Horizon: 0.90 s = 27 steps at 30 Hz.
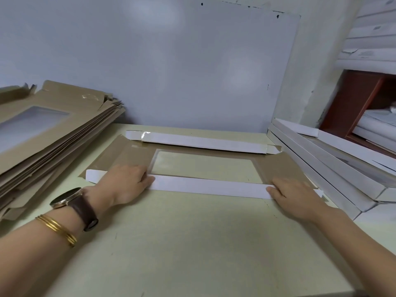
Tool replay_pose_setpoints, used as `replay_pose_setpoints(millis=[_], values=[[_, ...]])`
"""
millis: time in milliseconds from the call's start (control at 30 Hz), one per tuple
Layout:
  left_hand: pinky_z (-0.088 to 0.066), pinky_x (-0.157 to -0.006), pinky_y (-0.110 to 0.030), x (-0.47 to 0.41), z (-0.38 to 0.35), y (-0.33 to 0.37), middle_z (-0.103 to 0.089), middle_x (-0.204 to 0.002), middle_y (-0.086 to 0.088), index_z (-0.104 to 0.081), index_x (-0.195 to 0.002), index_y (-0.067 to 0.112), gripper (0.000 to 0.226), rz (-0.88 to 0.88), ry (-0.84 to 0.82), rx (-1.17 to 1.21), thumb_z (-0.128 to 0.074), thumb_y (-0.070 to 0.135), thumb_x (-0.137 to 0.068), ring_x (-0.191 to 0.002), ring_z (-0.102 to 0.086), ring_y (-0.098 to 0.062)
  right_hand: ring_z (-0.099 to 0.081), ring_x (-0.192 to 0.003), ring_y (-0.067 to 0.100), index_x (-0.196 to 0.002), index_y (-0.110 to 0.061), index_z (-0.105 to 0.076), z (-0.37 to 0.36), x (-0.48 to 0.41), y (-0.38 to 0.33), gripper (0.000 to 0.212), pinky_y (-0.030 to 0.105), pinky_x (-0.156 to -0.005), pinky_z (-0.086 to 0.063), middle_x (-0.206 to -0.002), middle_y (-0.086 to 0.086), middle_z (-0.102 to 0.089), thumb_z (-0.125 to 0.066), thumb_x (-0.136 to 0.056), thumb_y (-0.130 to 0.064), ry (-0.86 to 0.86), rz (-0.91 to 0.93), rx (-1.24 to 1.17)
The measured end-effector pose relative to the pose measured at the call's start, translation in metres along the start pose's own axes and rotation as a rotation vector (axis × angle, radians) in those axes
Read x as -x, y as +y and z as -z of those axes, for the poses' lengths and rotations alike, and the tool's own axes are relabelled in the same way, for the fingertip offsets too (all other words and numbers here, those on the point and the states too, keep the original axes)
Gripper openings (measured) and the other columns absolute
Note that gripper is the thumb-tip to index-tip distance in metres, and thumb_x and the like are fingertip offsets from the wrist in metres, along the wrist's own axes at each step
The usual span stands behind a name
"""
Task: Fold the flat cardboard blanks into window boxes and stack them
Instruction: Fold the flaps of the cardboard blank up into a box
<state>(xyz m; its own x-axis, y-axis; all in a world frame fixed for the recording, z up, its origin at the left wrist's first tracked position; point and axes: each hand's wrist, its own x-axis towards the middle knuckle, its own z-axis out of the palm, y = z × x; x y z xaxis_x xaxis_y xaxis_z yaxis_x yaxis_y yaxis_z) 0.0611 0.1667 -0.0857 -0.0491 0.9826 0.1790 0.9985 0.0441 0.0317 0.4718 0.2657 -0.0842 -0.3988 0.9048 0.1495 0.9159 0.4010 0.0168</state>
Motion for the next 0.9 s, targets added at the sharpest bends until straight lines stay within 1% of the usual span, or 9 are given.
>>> replay_pose_setpoints(millis=[100, 233, 333, 433, 500, 600, 667, 800, 900], values=[[-0.034, -0.067, -0.034, 0.000, 0.000, -0.012, -0.051, -0.075, 0.009, -0.044, -0.071, 0.023, 0.053, 0.062, -0.032, -0.091, -0.024, 0.068, -0.091, -0.074, -0.047, -0.020, -0.047, -0.086, 0.018, -0.073, -0.030, -0.035, 0.002, -0.001, 0.008, 0.035, 0.036, -0.078, -0.033, -0.079, -0.014, -0.045, -0.027, -0.098, -0.054, -0.043, -0.073, 0.038], [-0.036, -0.060, -0.032, 0.001, 0.000, -0.024, -0.054, -0.072, 0.009, -0.053, -0.072, 0.020, 0.073, 0.124, -0.041, -0.137, -0.017, 0.083, -0.079, -0.073, -0.054, -0.018, -0.050, -0.087, 0.018, -0.075, -0.026, -0.037, 0.001, -0.001, 0.017, 0.045, 0.035, -0.076, -0.033, -0.083, -0.011, -0.051, -0.023, -0.094, -0.064, -0.054, -0.087, 0.038], [-0.034, -0.058, -0.033, -0.001, -0.003, -0.024, -0.051, -0.073, 0.010, -0.047, -0.073, 0.023, 0.073, 0.105, -0.018, -0.153, -0.008, 0.085, -0.073, -0.073, -0.053, -0.019, -0.049, -0.080, 0.015, -0.074, -0.026, -0.034, 0.001, -0.002, 0.019, 0.046, 0.031, -0.067, -0.034, -0.080, -0.009, -0.052, -0.023, -0.093, -0.066, -0.058, -0.064, 0.017], [-0.035, -0.059, -0.034, 0.000, -0.005, -0.030, -0.047, -0.074, 0.010, -0.041, -0.075, 0.026, 0.074, 0.075, 0.023, -0.151, 0.002, 0.086, -0.066, -0.074, -0.050, -0.020, -0.049, -0.073, 0.006, -0.077, -0.027, -0.034, 0.002, -0.004, 0.023, 0.049, 0.028, -0.060, -0.034, -0.077, -0.008, -0.054, -0.019, -0.089, -0.072, -0.077, -0.063, 0.011], [-0.036, -0.062, -0.034, 0.000, -0.005, -0.037, -0.047, -0.073, 0.010, -0.040, -0.075, 0.026, 0.076, 0.058, 0.052, -0.164, 0.005, 0.086, -0.065, -0.074, -0.049, -0.021, -0.051, -0.074, 0.007, -0.084, -0.030, -0.036, 0.003, -0.005, 0.026, 0.054, 0.030, -0.061, -0.035, -0.077, -0.011, -0.054, -0.014, -0.083, -0.079, -0.091, -0.087, 0.034], [-0.038, -0.063, -0.034, -0.002, -0.008, -0.043, -0.050, -0.075, 0.009, -0.038, -0.076, 0.026, 0.075, 0.036, 0.068, -0.159, 0.006, 0.086, -0.066, -0.076, -0.052, -0.021, -0.052, -0.082, 0.012, -0.099, -0.032, -0.038, 0.002, -0.004, 0.029, 0.070, 0.033, -0.067, -0.037, -0.083, -0.016, -0.051, -0.006, -0.072, -0.088, -0.099, -0.105, 0.034], [-0.041, -0.065, -0.034, -0.003, -0.009, -0.046, -0.052, -0.076, 0.008, -0.035, -0.076, 0.025, 0.073, 0.017, 0.083, -0.153, 0.006, 0.085, -0.067, -0.078, -0.055, -0.022, -0.052, -0.082, 0.012, -0.100, -0.032, -0.037, 0.002, -0.004, 0.029, 0.074, 0.033, -0.067, -0.036, -0.085, -0.016, -0.050, -0.003, -0.067, -0.090, -0.103, -0.105, 0.024], [-0.043, -0.065, -0.034, -0.004, -0.011, -0.052, -0.054, -0.075, 0.008, -0.031, -0.074, 0.026, 0.070, -0.010, 0.103, -0.170, 0.006, 0.085, -0.069, -0.078, -0.057, -0.022, -0.053, -0.083, 0.015, -0.097, -0.032, -0.033, 0.001, -0.005, 0.029, 0.075, 0.034, -0.066, -0.036, -0.087, -0.012, -0.050, -0.002, -0.065, -0.091, -0.109, -0.108, 0.017], [-0.038, -0.062, -0.032, -0.003, -0.010, -0.055, -0.054, -0.071, 0.009, -0.031, -0.073, 0.025, 0.072, -0.045, 0.142, -0.236, 0.010, 0.085, -0.070, -0.076, -0.059, -0.021, -0.052, -0.079, 0.012, -0.093, -0.031, -0.033, 0.000, -0.005, 0.030, 0.073, 0.032, -0.062, -0.034, -0.086, -0.012, -0.051, -0.003, -0.065, -0.091, -0.092, -0.108, 0.017]])
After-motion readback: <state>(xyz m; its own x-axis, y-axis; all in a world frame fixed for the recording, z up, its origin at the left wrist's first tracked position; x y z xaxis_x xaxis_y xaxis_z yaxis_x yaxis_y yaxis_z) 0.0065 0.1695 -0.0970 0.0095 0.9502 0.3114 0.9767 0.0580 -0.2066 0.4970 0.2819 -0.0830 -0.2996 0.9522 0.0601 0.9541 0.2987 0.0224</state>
